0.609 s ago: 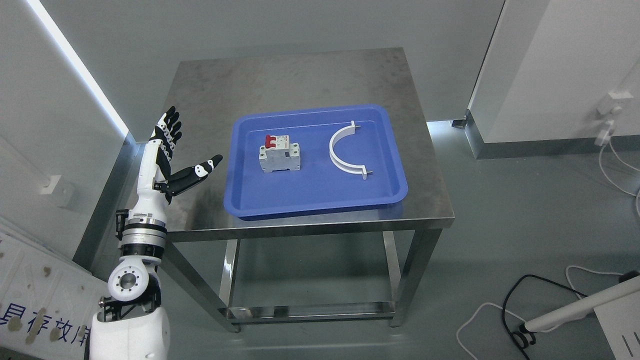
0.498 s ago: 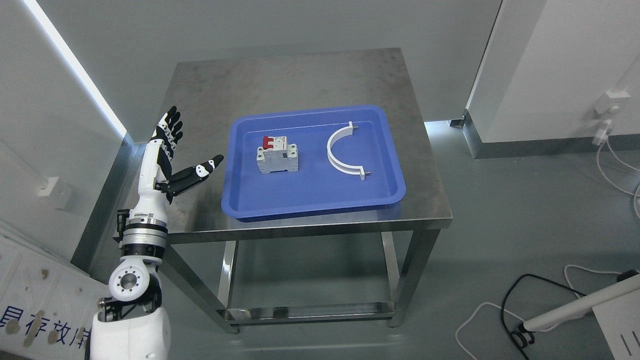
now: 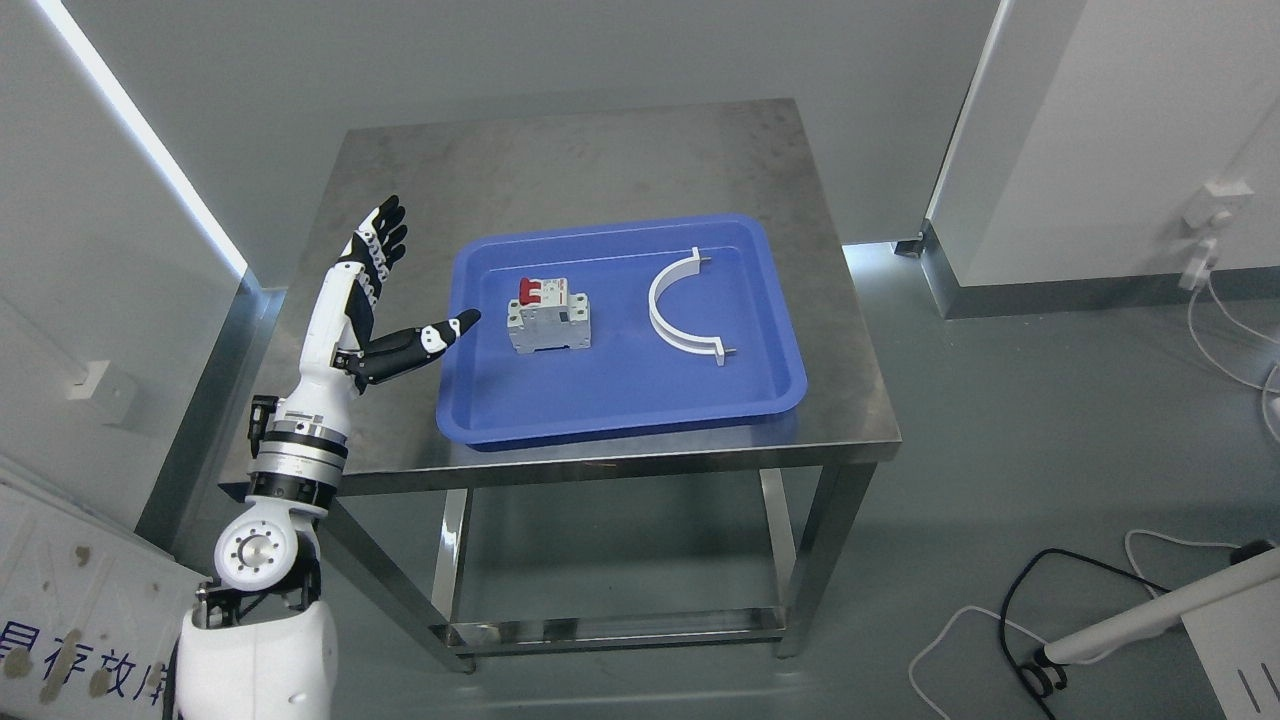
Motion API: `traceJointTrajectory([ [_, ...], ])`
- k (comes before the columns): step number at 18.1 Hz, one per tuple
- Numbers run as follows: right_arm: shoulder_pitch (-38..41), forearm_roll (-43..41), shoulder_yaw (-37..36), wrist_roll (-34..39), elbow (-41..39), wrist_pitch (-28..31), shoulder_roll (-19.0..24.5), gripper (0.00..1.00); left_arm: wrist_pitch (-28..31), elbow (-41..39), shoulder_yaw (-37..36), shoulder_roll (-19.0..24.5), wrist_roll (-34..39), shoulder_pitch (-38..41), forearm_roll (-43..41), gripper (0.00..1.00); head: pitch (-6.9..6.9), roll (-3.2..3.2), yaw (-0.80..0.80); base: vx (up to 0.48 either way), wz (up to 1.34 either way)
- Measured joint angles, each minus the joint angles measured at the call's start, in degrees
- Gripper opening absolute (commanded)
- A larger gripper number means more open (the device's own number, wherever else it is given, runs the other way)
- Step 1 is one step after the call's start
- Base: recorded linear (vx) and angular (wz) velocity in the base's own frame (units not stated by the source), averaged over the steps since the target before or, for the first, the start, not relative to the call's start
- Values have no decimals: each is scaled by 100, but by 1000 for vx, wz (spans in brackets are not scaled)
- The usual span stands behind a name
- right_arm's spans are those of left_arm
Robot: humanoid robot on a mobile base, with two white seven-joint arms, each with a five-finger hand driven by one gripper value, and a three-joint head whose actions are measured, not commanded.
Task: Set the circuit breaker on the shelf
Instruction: 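Reach the left hand toward the grey circuit breaker in the blue tray, then close the left hand around the circuit breaker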
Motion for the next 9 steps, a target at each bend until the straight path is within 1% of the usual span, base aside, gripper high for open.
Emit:
traceJointTrajectory([
  [4, 0, 0, 0, 0, 0, 0, 0, 100, 519, 12, -218, 364, -434, -265, -200, 98, 0, 0, 0, 0, 0],
  [6, 0, 0, 0, 0, 0, -1, 0, 100, 626, 26, -364, 512, -608, -379, -394, 94, 0, 0, 0, 0, 0],
  [9, -1, 0, 0, 0, 0, -1, 0, 100, 807, 46, -589, 674, -973, -510, -799, 94, 0, 0, 0, 0, 0],
])
